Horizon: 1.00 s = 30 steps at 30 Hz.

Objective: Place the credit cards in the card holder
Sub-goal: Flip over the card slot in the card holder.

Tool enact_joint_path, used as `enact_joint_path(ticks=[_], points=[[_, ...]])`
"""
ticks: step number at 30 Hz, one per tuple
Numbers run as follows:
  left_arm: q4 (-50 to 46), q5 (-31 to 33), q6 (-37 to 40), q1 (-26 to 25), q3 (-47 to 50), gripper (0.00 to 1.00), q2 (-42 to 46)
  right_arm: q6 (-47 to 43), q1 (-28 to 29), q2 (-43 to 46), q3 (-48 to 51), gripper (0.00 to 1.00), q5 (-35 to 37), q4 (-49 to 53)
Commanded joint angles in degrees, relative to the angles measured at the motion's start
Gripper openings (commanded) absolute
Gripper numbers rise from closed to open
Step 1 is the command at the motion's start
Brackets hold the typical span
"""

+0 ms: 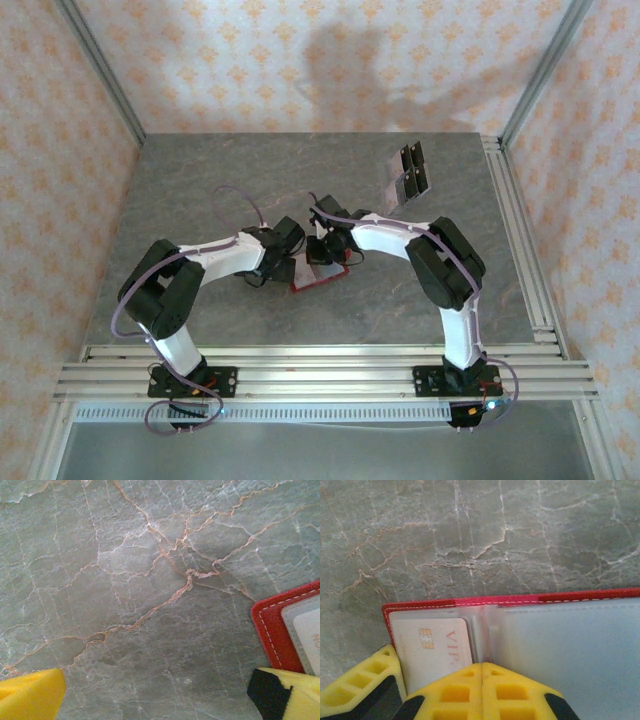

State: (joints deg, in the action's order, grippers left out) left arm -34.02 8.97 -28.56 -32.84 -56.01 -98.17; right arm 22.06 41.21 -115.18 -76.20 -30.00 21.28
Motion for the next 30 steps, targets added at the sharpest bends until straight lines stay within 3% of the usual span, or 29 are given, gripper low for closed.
enact_joint_path(ticks=[1,7,18,30], points=[[5.08,-0.84,-0.88,0.50,-0.97,1.00,-2.82,0.82,1.57,-0.84,-1.52,0.00,-3.09,-0.01],[4.84,-0.68,-0.82,0.46,-1.40,1.00,-2.73,0.81,0.53,2.57,0.77,0.07,-0.71,-0.30],[4.10,0.17,2.27,1.87,-3.89,1.00,-3.39,-2.25,-4.42,11.23,2.06,0.43,2.10,3.27],[1.77,0.16,5.05,4.79,-5.62,1.00,0.86,-11.81,-4.70,3.85,-5.07,0.49,5.31,9.02]])
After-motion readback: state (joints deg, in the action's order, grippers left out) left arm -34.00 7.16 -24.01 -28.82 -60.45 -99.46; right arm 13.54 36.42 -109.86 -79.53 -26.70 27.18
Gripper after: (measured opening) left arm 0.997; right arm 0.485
